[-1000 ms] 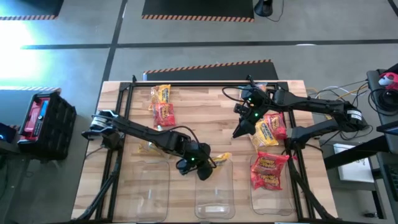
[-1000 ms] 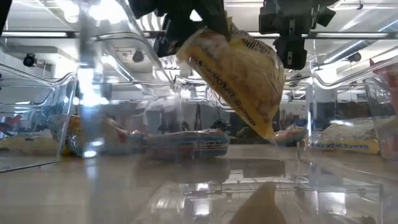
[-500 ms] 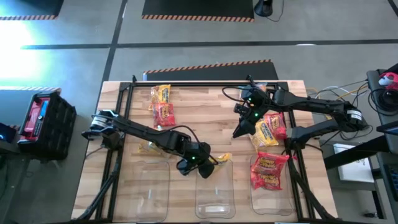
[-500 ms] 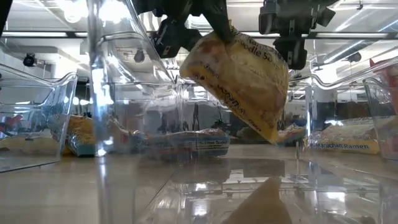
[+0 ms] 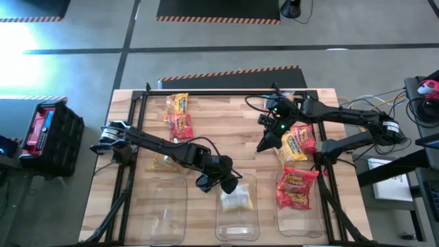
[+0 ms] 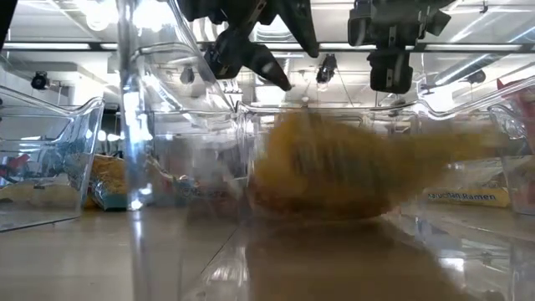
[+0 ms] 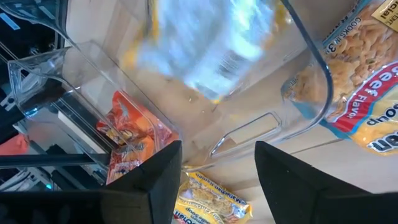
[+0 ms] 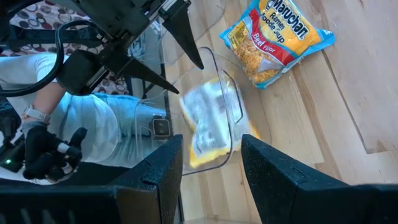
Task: Sort Maruchan noodles
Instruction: Put the blue noodle pack into the left transparent bin
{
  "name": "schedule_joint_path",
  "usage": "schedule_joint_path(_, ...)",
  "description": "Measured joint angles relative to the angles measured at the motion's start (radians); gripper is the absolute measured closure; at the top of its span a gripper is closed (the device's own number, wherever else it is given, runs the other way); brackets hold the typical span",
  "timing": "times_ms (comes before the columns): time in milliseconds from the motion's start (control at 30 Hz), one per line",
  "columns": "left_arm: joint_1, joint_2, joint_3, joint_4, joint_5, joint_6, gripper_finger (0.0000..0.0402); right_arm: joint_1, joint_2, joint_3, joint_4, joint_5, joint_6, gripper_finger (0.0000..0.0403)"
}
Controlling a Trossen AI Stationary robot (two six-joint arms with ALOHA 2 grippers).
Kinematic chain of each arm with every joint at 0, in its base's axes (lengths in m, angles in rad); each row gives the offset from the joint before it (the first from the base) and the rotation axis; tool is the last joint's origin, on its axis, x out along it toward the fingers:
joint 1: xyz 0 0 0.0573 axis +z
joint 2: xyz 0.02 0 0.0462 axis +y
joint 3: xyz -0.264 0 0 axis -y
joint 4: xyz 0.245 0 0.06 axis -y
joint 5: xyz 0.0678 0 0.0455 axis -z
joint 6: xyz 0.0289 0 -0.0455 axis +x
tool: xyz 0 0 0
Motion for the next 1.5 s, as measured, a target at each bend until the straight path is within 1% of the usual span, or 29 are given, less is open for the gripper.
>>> schedule_joint_path(100, 0.001, 0.000, 0.000, 0.011, 0.000, -0.011, 0.0216, 0.000, 0.000, 0.000, 0.000, 0.000, 0.000, 0.0250)
schedule_joint_path(200, 0.001, 0.000, 0.000, 0.014, 0.007, -0.070, 0.0216, 0.000, 0.000, 0.000, 0.000, 0.000, 0.000, 0.0250)
schedule_joint_path(267, 0.001, -0.003, 0.000, 0.015, 0.035, -0.127, 0.0216, 0.000, 0.000, 0.000, 0.000, 0.000, 0.000, 0.0250)
schedule_joint_path(333, 0.002, -0.015, 0.000, 0.013, 0.084, -0.177, 0.0216, 0.000, 0.000, 0.000, 0.000, 0.000, 0.000, 0.0250)
schedule_joint_path(467, 0.002, -0.071, 0.000, 0.006, 0.186, -0.299, 0.0216, 0.000, 0.000, 0.000, 0.000, 0.000, 0.000, 0.0250)
schedule_joint_path(533, 0.002, -0.105, 0.000, -0.020, 0.204, -0.370, 0.0216, 0.000, 0.000, 0.000, 0.000, 0.000, 0.000, 0.0250)
schedule_joint_path(633, 0.007, -0.159, 0.000, -0.092, 0.203, -0.501, 0.0216, 0.000, 0.000, 0.000, 0.000, 0.000, 0.000, 0.0250)
schedule_joint_path(700, 0.016, -0.199, 0.000, -0.140, 0.203, -0.629, 0.0216, 0.000, 0.000, 0.000, 0.000, 0.000, 0.000, 0.0250)
schedule_joint_path(800, 0.030, -0.260, 0.000, -0.201, 0.208, -0.876, 0.0216, 0.000, 0.000, 0.000, 0.000, 0.000, 0.000, 0.0250)
schedule_joint_path(867, 0.033, -0.294, 0.000, -0.208, 0.212, -1.085, 0.0216, 0.000, 0.000, 0.000, 0.000, 0.000, 0.000, 0.0250)
schedule_joint_path(967, 0.032, -0.329, 0.000, -0.185, 0.204, -1.451, 0.0216, 0.000, 0.000, 0.000, 0.000, 0.000, 0.000, 0.0250)
schedule_joint_path(1033, 0.030, -0.337, 0.000, -0.183, 0.135, -1.697, 0.0216, 0.000, 0.000, 0.000, 0.000, 0.000, 0.000, 0.0250)
schedule_joint_path(1100, 0.031, -0.337, 0.000, -0.211, 0.001, -1.945, 0.0216, 0.000, 0.000, 0.000, 0.000, 0.000, 0.000, 0.0250)
schedule_joint_path(1133, 0.032, -0.335, 0.000, -0.234, -0.071, -2.039, 0.0216, 0.000, 0.000, 0.000, 0.000, 0.000, 0.000, 0.0250)
schedule_joint_path(1167, 0.032, -0.331, 0.000, -0.263, -0.132, -2.114, 0.0216, 0.000, 0.000, 0.000, 0.000, 0.000, 0.000, 0.0250)
schedule_joint_path(1233, 0.033, -0.323, 0.000, -0.329, -0.200, -2.222, 0.0216, 0.000, 0.000, 0.000, 0.000, 0.000, 0.000, 0.0250)
schedule_joint_path(1333, 0.032, -0.312, -0.027, -0.359, -0.207, -2.346, 0.0216, 0.000, 0.000, 0.000, 0.000, 0.000, 0.000, 0.0250)
schedule_joint_path(1500, 0.032, -0.312, -0.136, -0.289, -0.207, -2.497, 0.0216, 0.000, 0.000, 0.000, 0.000, 0.000, 0.000, 0.0250)
